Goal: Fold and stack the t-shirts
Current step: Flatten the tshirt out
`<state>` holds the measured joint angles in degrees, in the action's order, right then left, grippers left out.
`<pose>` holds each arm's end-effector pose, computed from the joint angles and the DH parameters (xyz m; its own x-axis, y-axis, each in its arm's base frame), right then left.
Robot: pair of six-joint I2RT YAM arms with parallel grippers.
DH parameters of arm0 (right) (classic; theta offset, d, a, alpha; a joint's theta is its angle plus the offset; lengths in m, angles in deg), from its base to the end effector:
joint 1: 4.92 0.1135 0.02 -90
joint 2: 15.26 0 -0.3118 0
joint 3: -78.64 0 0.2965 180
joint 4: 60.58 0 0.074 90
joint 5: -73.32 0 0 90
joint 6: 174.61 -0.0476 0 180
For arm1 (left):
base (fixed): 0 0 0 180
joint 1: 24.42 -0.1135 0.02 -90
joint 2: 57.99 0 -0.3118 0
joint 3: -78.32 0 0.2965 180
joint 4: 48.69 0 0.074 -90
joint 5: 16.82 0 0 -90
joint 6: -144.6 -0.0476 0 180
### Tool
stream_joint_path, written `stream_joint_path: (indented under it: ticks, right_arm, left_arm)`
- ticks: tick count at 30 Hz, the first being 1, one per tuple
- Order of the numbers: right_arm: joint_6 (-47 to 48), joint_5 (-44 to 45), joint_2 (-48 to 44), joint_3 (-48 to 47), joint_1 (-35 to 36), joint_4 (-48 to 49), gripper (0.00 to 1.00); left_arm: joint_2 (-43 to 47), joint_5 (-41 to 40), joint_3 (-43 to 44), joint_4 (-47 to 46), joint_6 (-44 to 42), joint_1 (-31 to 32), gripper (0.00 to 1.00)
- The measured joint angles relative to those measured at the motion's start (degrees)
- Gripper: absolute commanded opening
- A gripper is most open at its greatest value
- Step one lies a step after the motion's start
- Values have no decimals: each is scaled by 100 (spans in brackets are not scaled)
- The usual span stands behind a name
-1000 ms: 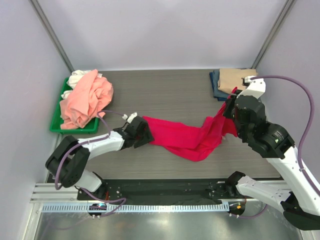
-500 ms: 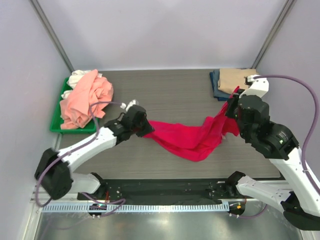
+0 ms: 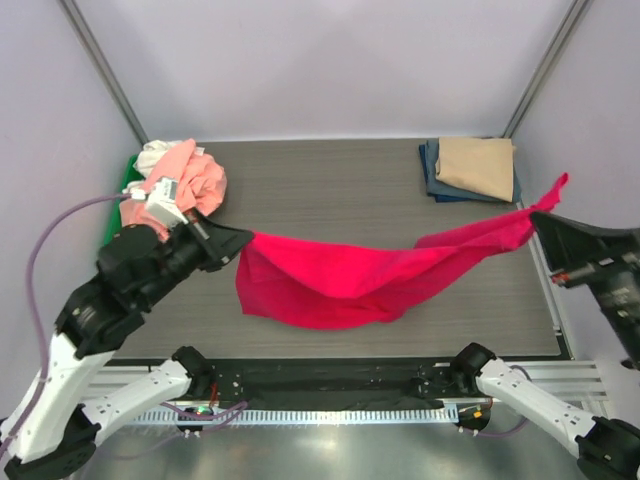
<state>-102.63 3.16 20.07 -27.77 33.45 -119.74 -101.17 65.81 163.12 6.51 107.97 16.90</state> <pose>-0.0072 -0.0263 0.5988 0.0539 0.4138 -0.9088 -0.3578 0.8577 0.3693 0.1032 -0.0826 0.4953 -0.5556 -0.5713 -0.6041 0.1933 0.6179 -0.7621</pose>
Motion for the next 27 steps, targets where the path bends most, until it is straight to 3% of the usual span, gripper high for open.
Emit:
stream_joint_path:
  ticks: [5,8,12,14,15,16,17,20,21,22,25,27]
  right_arm:
    - [282,-918,-240,-396,-337,415,1]
    - [409,-1091,-125,-671,-638,455,1]
    - [485,-533,638,-1215,-778,505,1]
    - [509,92,1399,-1478,-785,562,1]
    - [514,393,1989,-1652,-848,599,6]
    - [487,507,2500,-1786,-931,595,33]
    - [387,546,3263,-2092,-1123,516,96]
    - [122,435,5716,-3209,-1510,151,100]
    - [37,448,6369,-3150,-1537,133,100]
    - [-26,448,6850,-2837,-1569,35,100]
    - [-125,334,7298,-1139,-1526,-439,100]
    - [-164,308,7154,-623,-1495,-800,100]
  left_arm:
    - [374,111,868,175,-800,13,0]
    - [267,-229,1661,459,-1054,24,0]
    - [-852,-1239,3176,1436,-946,7,0]
    - [-1550,-1290,3528,1637,-866,-278,2]
    - [-1969,-1082,3475,1628,-859,-728,33]
    - [-2306,-634,3224,1488,-859,-1307,45]
    - [-2671,-35,2870,1276,-772,-1886,49]
    - [-4127,1075,2028,1008,-717,-3056,67]
    - [-4568,1250,1727,879,-708,-3224,87]
    - [-4905,1384,1281,732,-732,-3362,94]
    - [-4804,1499,120,1088,-726,-3436,99]
    - [-4306,1460,4,1283,-782,-3392,98]
